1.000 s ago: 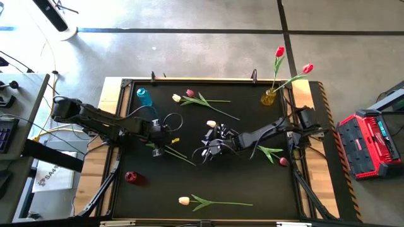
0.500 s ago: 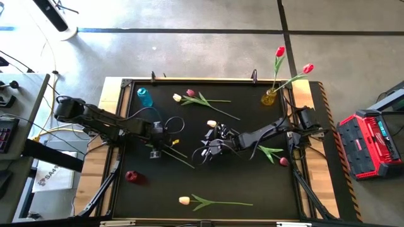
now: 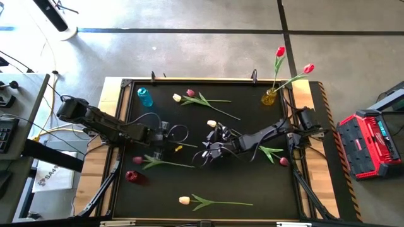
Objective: Sort flowers into vase by color
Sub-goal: Put the red tulip into the yellow vase
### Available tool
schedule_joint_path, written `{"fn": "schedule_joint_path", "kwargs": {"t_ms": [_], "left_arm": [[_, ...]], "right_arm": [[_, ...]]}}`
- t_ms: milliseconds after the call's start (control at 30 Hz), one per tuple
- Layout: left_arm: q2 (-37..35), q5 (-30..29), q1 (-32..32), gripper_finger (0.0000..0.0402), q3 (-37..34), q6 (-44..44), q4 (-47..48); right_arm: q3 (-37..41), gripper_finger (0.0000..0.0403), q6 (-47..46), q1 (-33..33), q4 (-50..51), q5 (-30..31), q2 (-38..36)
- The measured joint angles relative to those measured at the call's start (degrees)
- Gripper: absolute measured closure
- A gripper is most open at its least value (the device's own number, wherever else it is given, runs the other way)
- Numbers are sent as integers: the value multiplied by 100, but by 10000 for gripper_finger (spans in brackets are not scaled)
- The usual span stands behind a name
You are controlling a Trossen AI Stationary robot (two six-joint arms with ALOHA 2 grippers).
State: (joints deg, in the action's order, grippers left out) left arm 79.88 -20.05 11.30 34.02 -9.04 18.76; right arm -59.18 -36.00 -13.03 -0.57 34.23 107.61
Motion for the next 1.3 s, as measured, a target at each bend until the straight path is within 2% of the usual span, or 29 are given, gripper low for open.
{"fn": "schedule_joint_path", "kwargs": {"t_ms": [100,200,367,500,600,700,867,1100,1200,1300], "left_arm": [[-9,-128,49,400,2,-637,-554],[1,2,-17,401,4,-1231,-1108],[223,876,-148,401,14,-2165,-1940],[622,1376,-193,401,17,-2411,-2249],[962,1375,-191,401,15,-2215,-2398],[1239,1091,-191,394,15,-1795,-2791],[1402,761,-191,357,15,-1358,-3001],[1000,622,-189,299,15,-926,-2481],[687,591,-193,285,-24,-624,-1912],[256,596,-198,280,-351,-348,-1708]], "right_arm": [[0,275,-269,-22,375,154,-2],[0,275,-275,-42,285,-12,-10],[0,275,8,-123,-169,-553,-22],[0,275,8,-128,-91,-1026,-90],[0,275,-50,-128,287,-1072,-197],[0,275,-152,-85,562,-1010,-321],[0,275,142,168,-355,-1485,-388],[0,275,516,478,-735,-1732,-248],[0,275,653,562,-893,-1788,-204],[0,275,778,612,-1091,-1830,-63]]}}
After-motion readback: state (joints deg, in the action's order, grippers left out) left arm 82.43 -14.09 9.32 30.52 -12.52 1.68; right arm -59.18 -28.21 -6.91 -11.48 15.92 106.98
